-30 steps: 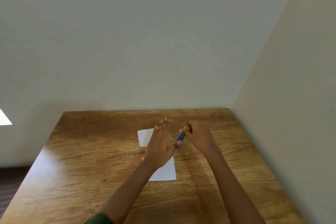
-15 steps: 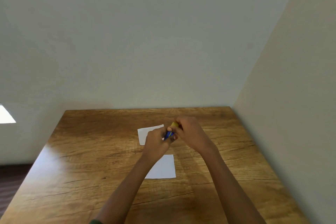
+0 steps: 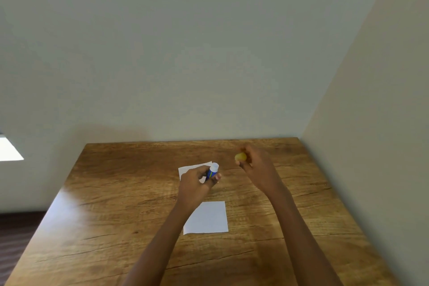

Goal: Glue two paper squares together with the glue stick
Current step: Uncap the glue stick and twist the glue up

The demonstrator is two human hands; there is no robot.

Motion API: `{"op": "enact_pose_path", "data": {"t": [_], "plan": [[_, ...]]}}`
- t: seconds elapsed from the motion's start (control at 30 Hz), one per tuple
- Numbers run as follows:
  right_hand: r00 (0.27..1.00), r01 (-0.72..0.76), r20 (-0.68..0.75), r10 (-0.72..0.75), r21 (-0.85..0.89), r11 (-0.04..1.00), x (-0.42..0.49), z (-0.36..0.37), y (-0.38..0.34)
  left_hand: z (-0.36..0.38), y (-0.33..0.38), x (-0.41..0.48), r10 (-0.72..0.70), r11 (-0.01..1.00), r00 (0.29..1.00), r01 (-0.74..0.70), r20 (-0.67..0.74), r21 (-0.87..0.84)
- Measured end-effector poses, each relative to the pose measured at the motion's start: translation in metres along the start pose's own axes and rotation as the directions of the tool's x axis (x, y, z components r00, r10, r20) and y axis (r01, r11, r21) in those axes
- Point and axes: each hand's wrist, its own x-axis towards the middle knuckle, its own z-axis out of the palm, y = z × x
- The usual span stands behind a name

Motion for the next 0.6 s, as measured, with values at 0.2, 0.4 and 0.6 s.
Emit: {"op": "enact_pose_path", "data": {"t": [0.2, 0.4, 0.6], "plan": [[0.984, -0.169, 0.032, 0.176, -0.168, 0.971, 0.002, 0.026, 0.047, 0.002, -0.009, 0.000, -0.030, 0.998, 0.994, 0.026, -0.100, -0.050], [0.984, -0.162, 0.038, 0.176, -0.242, 0.957, 0.002, 0.035, 0.057, 0.006, -0.017, 0.002, -0.081, 0.996, 0.992, 0.079, -0.093, -0.031], [0.980, -0.164, 0.059, 0.189, -0.291, 0.943, 0.000, 0.039, 0.058, 0.008, -0.017, 0.004, -0.101, 0.994, 0.990, 0.097, -0.103, -0.046]]}}
